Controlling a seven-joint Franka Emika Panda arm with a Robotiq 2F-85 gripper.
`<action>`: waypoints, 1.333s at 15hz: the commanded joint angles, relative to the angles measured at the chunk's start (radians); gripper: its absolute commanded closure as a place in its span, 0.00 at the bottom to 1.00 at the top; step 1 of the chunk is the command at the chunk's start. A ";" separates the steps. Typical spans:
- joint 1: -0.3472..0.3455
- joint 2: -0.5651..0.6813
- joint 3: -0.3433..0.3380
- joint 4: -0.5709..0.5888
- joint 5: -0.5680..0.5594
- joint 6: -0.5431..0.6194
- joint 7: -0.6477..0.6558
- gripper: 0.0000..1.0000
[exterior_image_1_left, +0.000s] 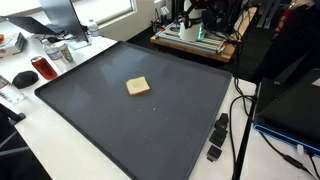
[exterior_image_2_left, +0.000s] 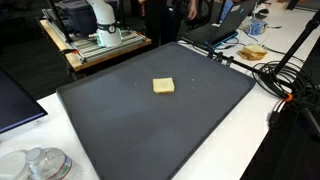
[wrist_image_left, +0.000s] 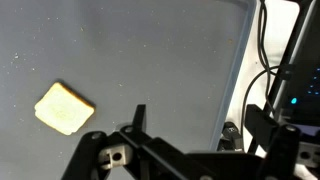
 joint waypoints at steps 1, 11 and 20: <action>0.012 0.001 -0.012 0.001 -0.003 -0.001 0.003 0.00; 0.012 0.001 -0.012 0.001 -0.003 -0.001 0.003 0.00; 0.156 0.023 -0.037 0.020 0.268 0.134 -0.466 0.00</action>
